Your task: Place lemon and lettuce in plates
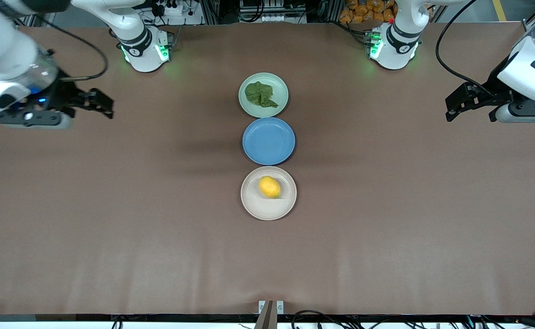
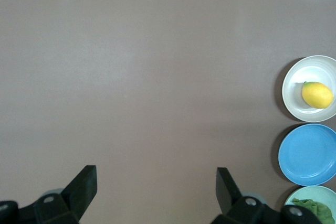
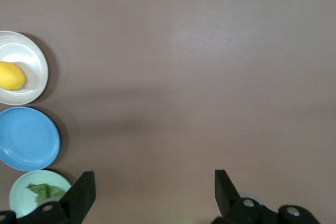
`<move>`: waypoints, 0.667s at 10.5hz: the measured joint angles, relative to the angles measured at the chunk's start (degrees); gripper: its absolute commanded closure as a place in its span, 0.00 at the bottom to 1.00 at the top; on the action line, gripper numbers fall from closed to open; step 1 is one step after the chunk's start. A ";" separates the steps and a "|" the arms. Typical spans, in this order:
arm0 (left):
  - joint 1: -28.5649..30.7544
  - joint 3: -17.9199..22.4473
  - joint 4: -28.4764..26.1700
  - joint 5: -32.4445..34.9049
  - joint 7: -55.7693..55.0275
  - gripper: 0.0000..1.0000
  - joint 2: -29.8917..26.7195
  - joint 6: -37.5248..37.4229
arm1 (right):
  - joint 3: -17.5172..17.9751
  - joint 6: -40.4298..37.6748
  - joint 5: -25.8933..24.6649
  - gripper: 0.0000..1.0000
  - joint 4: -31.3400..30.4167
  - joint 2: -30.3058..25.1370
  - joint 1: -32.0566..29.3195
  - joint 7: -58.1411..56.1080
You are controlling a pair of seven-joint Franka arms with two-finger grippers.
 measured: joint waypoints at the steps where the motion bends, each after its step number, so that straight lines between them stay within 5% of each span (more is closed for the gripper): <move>1: 0.01 0.01 0.00 0.00 0.00 0.00 0.00 -0.01 | -2.13 0.00 0.00 0.00 0.00 0.00 -0.14 -3.29; 7: 0.05 0.02 0.00 0.00 0.00 0.00 0.00 -0.02 | -8.44 1.91 0.01 0.00 0.01 0.00 -0.28 -10.69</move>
